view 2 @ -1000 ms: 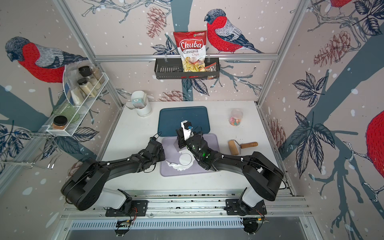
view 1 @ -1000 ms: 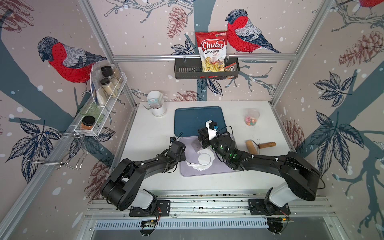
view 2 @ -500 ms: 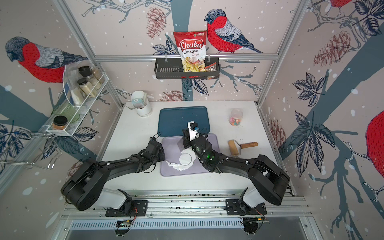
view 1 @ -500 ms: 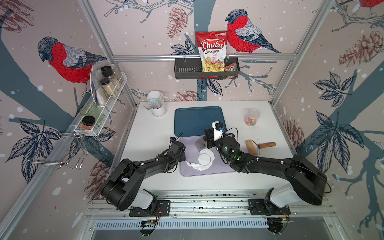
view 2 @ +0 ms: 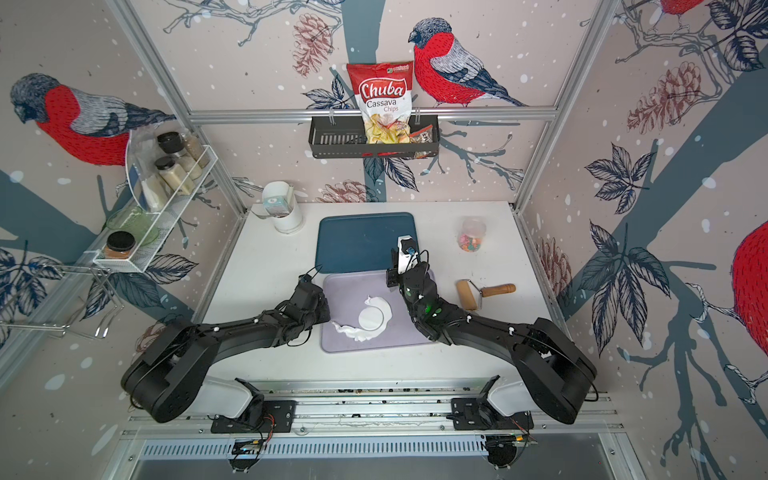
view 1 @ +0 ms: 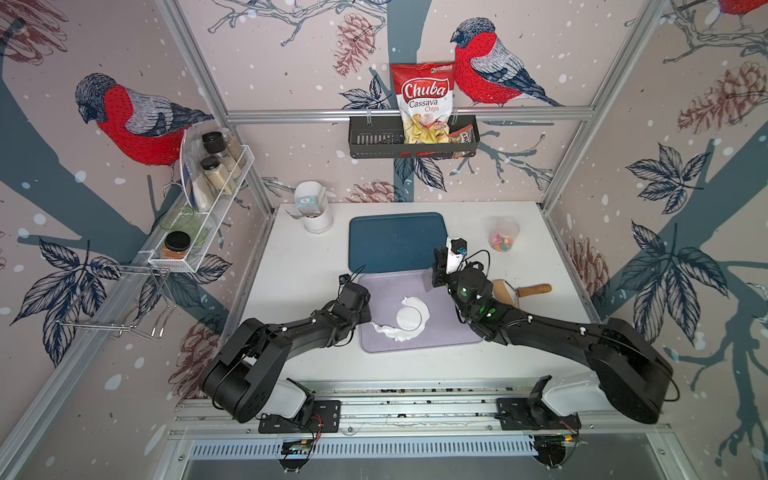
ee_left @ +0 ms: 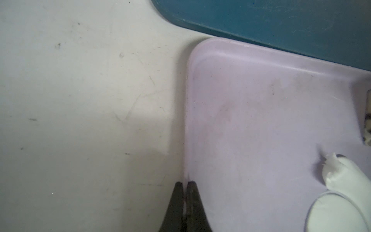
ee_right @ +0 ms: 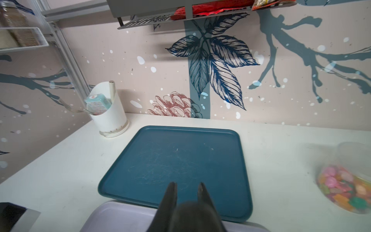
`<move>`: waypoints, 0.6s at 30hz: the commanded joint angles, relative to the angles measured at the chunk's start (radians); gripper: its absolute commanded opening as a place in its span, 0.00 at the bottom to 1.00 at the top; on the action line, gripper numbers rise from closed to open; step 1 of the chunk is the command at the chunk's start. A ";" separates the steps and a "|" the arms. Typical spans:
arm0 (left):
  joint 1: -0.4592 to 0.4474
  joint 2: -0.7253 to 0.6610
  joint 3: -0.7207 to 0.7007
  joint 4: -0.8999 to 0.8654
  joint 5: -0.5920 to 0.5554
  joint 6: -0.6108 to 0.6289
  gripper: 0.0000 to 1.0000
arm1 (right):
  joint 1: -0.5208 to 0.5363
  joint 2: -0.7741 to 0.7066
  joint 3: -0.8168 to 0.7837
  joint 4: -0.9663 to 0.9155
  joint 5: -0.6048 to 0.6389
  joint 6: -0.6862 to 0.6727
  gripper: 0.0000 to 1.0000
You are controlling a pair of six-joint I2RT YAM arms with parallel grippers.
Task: Roll out the dumpling wrappers from the dough
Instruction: Remove the dumpling wrapper from the work surface.
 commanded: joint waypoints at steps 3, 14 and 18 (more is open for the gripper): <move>0.004 0.004 -0.008 -0.050 0.025 0.008 0.00 | 0.043 -0.025 0.108 -0.054 0.020 -0.047 0.00; 0.004 0.004 -0.004 -0.051 0.032 0.014 0.00 | 0.144 0.133 0.221 -0.041 -0.191 0.026 0.00; 0.003 0.001 -0.004 -0.050 0.034 0.016 0.00 | 0.139 0.174 0.233 -0.050 -0.180 0.031 0.00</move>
